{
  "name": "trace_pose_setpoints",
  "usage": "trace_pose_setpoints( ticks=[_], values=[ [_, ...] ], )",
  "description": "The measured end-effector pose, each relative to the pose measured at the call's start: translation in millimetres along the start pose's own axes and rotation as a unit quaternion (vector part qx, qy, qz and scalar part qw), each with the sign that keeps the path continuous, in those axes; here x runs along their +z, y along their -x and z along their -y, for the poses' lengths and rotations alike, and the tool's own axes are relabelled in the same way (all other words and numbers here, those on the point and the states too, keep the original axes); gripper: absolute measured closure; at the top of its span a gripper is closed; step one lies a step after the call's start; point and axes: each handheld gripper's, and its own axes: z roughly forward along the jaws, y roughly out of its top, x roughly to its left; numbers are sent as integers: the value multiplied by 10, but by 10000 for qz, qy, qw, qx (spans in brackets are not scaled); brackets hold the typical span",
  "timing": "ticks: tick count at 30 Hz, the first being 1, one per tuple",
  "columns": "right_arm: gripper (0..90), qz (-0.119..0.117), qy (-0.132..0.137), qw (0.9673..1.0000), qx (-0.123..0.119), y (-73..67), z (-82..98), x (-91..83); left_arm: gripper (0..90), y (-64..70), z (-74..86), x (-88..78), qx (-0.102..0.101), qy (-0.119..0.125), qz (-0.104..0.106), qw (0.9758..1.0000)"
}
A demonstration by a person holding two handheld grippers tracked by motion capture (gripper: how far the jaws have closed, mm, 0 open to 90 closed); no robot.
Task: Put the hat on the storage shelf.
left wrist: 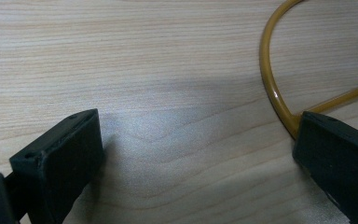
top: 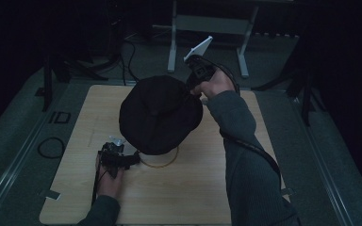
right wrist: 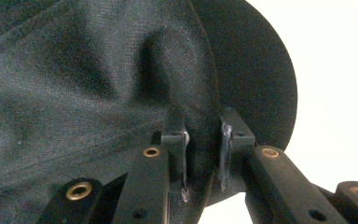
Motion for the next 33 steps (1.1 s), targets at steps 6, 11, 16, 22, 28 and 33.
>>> trace_pose_setpoints(
  ticks=[6, 11, 16, 22, 28, 33],
  values=[
    [756, -47, -32, 10000, 9, 19, -6, 95, 12, 0, 0, 0, 0, 1, 4, 10000],
    [756, -60, -55, 10000, 2, 24, -5, 151, 12, -1, 0, 0, 4, -2, 5, 10000],
    [751, -71, -41, 10000, -4, 30, 0, 175, 12, -2, 0, -1, 11, -8, 6, 10000],
    [737, -48, -10, 10000, -48, 7, -8, 188, 12, -2, 0, -2, 12, -14, 6, 10000],
    [727, -25, 33, 10000, -66, -7, -16, 205, 12, -2, -1, -2, 14, -15, 8, 10000],
    [712, -64, 93, 9999, -13, 11, -19, 229, 12, -1, -1, 0, 5, 0, -1, 10000]
  ],
)
